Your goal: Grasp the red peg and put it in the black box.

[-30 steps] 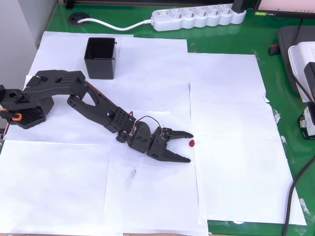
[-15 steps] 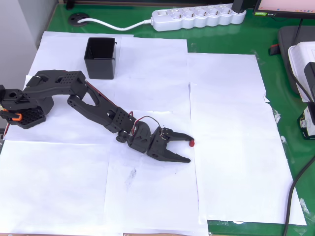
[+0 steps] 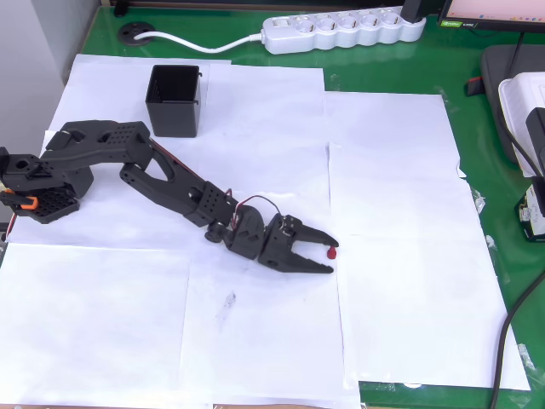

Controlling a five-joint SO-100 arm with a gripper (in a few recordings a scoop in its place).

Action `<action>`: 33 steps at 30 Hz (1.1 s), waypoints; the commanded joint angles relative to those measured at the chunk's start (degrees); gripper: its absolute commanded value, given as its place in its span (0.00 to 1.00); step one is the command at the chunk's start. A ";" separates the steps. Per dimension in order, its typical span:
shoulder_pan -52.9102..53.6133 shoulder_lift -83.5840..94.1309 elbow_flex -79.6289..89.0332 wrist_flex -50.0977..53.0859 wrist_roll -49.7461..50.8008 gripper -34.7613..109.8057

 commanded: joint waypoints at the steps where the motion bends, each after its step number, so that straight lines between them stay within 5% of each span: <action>1: -0.62 0.18 2.29 0.44 -0.09 0.28; 16: -0.35 -5.89 2.20 8.88 -0.26 0.24; 33: -13.45 -51.86 16.61 73.48 10.81 0.24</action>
